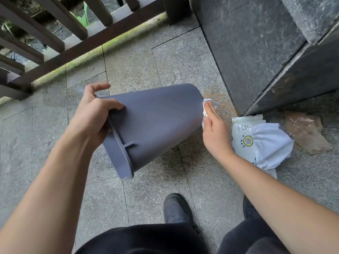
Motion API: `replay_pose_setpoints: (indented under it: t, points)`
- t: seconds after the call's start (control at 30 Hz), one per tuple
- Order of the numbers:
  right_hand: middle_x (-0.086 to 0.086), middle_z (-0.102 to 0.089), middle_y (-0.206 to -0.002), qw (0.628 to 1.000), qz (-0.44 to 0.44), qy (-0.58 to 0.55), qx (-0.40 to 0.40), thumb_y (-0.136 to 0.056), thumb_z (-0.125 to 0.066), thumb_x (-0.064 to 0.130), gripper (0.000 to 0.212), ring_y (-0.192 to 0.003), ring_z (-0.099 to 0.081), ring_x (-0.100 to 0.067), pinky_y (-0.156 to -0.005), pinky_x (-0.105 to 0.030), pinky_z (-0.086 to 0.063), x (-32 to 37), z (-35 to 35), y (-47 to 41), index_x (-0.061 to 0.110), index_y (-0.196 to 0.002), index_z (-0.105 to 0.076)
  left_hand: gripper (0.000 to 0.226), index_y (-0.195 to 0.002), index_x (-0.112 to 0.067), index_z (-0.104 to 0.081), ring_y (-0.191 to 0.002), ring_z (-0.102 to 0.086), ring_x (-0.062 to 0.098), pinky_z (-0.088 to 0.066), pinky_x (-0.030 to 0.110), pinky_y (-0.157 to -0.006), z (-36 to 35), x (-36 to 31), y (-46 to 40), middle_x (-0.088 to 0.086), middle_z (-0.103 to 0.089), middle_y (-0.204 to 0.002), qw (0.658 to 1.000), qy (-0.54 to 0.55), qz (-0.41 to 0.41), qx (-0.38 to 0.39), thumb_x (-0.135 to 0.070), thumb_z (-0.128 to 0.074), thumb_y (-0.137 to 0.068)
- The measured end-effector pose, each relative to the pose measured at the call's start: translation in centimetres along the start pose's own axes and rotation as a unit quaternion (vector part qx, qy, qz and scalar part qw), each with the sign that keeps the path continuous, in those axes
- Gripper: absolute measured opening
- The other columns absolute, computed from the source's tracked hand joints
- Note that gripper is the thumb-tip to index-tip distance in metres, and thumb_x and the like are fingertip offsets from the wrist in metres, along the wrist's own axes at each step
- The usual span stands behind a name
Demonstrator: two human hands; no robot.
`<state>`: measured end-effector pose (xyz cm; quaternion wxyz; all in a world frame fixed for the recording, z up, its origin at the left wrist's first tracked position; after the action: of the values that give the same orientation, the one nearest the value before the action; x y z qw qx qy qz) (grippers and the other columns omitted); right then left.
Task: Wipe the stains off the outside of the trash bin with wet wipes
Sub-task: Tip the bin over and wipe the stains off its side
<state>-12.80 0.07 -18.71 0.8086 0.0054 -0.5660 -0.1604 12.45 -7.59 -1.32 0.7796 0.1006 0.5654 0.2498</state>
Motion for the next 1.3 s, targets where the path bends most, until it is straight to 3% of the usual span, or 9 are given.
replay_pose_setpoints:
  t: [0.23,0.4,0.53,0.73,0.8,0.9,1.1,1.2,1.3]
  points:
    - [0.006,-0.028,-0.162,0.992,0.076,0.096,0.040,-0.106,-0.035,0.015,0.049,-0.150,-0.027,-0.014,-0.123,-0.040,-0.024,1.1,-0.7,-1.0,0.019,-0.154,-0.034,0.056,-0.115,-0.031,-0.059,-0.055,-0.065,0.013,-0.056,0.031,-0.051,1.4,1.1,0.3,0.010,-0.057,-0.093,0.998,0.060,0.002,0.005,0.010,-0.062,-0.078]
    - [0.004,-0.023,-0.165,0.983,0.123,0.115,0.080,-0.103,-0.030,0.012,0.053,-0.150,-0.014,-0.003,-0.124,-0.032,-0.003,2.6,-1.8,-2.4,0.018,-0.156,-0.027,0.065,-0.125,-0.032,-0.058,-0.065,-0.067,0.017,-0.059,0.035,-0.058,2.2,1.7,0.3,0.011,-0.061,-0.090,0.996,0.065,-0.012,0.066,0.014,-0.062,-0.080]
    - [0.003,-0.026,-0.163,0.974,0.158,0.122,0.103,-0.104,-0.032,0.008,0.053,-0.151,-0.017,-0.006,-0.126,-0.033,-0.006,4.9,-2.0,-2.1,0.017,-0.156,-0.029,0.067,-0.122,-0.035,-0.063,-0.070,-0.069,0.019,-0.059,0.033,-0.059,2.7,1.4,0.6,0.003,-0.071,-0.081,0.990,0.019,-0.021,0.136,0.015,-0.064,-0.077]
    - [0.004,-0.047,-0.152,0.952,0.228,0.086,0.186,-0.098,-0.041,0.005,0.050,-0.142,-0.032,0.000,-0.125,-0.031,-0.014,8.7,-1.9,1.3,0.016,-0.146,-0.048,0.073,-0.132,-0.039,-0.061,-0.100,-0.071,0.021,-0.059,0.031,-0.071,2.5,1.1,2.4,0.000,-0.069,-0.124,0.946,-0.108,0.017,0.304,-0.004,-0.080,-0.071]
    - [0.004,-0.045,-0.154,0.950,0.223,0.060,0.212,-0.099,-0.042,0.004,0.051,-0.144,-0.035,-0.005,-0.124,-0.032,-0.020,8.8,-2.4,3.4,0.016,-0.148,-0.046,0.054,-0.127,-0.042,-0.065,-0.098,-0.072,0.021,-0.060,0.034,-0.071,1.5,1.1,2.3,0.002,-0.070,-0.125,0.965,-0.073,0.033,0.250,-0.022,-0.078,-0.079]
    - [0.004,-0.038,-0.158,0.951,0.212,0.052,0.219,-0.101,-0.042,0.003,0.053,-0.148,-0.031,-0.008,-0.123,-0.034,-0.022,7.9,-2.9,6.2,0.016,-0.152,-0.039,0.035,-0.118,-0.056,-0.064,-0.104,-0.070,0.023,-0.058,0.047,-0.084,0.2,1.1,1.9,0.000,-0.063,-0.134,0.980,-0.147,0.013,0.135,-0.028,-0.064,-0.097]
    - [0.004,-0.043,-0.153,0.978,0.180,0.005,0.103,-0.100,-0.045,0.000,0.049,-0.145,-0.035,-0.006,-0.121,-0.027,-0.025,6.8,-0.8,5.3,0.009,-0.148,-0.045,0.065,-0.121,-0.066,-0.056,-0.099,-0.073,0.024,-0.060,0.041,-0.074,-1.6,0.7,2.7,-0.017,-0.063,-0.133,0.970,-0.131,0.021,0.206,-0.006,-0.055,-0.098]
    - [0.008,-0.045,-0.149,0.987,0.142,-0.002,0.074,-0.100,-0.043,0.004,0.047,-0.143,-0.038,-0.004,-0.118,-0.018,-0.025,6.2,0.4,4.4,0.011,-0.147,-0.047,0.070,-0.119,-0.063,-0.059,-0.085,-0.076,0.031,-0.060,0.044,-0.067,-2.5,0.6,2.4,-0.007,-0.071,-0.120,0.969,-0.144,0.026,0.197,0.001,-0.053,-0.093]
    - [0.015,-0.042,-0.146,0.995,0.079,-0.033,0.061,-0.101,-0.042,0.002,0.047,-0.139,-0.034,0.005,-0.113,-0.008,-0.022,5.5,1.1,4.0,0.013,-0.146,-0.048,0.056,-0.118,-0.062,-0.059,-0.089,-0.074,0.027,-0.059,0.049,-0.082,-3.1,-0.1,2.1,-0.004,-0.070,-0.121,0.970,-0.194,-0.019,0.147,-0.010,-0.054,-0.096]
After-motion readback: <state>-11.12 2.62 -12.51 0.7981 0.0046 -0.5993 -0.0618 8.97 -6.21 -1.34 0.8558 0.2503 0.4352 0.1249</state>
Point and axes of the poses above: each hand's wrist, its own y-axis away from the middle knuckle, its own z-axis out of the back of the hand, x = y × z, the point moved 4 cm from there along -y, towards the middle knuckle
